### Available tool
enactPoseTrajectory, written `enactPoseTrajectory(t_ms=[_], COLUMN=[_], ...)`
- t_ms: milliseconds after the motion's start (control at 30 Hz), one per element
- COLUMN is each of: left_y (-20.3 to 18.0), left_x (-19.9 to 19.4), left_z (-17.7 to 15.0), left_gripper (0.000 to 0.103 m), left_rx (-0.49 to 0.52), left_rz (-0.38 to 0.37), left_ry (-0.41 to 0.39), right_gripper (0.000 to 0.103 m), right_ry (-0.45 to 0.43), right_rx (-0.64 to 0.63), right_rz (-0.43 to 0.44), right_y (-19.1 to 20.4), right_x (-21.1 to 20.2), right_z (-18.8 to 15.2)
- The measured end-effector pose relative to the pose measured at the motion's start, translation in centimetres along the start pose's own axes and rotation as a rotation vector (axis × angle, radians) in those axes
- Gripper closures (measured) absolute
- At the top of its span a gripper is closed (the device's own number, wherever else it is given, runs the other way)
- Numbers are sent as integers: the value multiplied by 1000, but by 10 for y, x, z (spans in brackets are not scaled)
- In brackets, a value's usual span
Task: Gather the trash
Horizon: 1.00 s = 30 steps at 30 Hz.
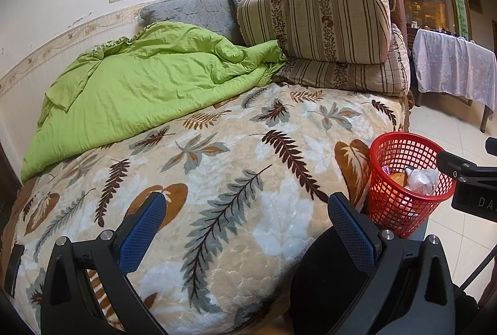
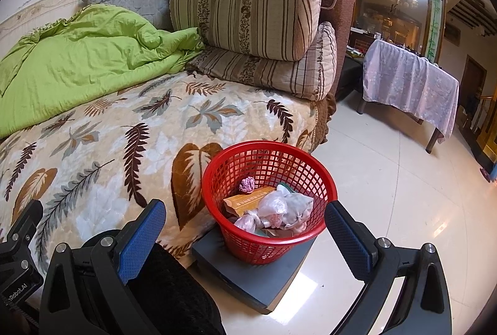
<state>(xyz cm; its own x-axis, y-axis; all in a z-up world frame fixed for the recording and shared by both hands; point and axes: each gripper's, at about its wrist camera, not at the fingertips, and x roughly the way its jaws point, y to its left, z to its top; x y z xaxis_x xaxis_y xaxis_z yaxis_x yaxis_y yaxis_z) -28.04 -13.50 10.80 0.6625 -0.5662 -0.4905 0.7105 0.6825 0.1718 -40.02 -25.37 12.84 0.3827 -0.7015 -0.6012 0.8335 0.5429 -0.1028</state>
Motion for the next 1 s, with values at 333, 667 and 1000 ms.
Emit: enactPoseTrajectory(t_ms=[333, 667, 1000], left_y=[0, 0, 132], left_x=[0, 1, 51], left_z=[0, 0, -10], left_gripper=[0, 0, 0], left_rx=[0, -2, -381], left_rz=[0, -1, 166], left_ry=[1, 6, 209], right_gripper=[0, 0, 0], right_ry=[1, 4, 39], right_rx=[-3, -4, -102], right_rz=[4, 6, 180], right_y=[1, 0, 42], right_x=[1, 3, 39], right_z=[1, 1, 29])
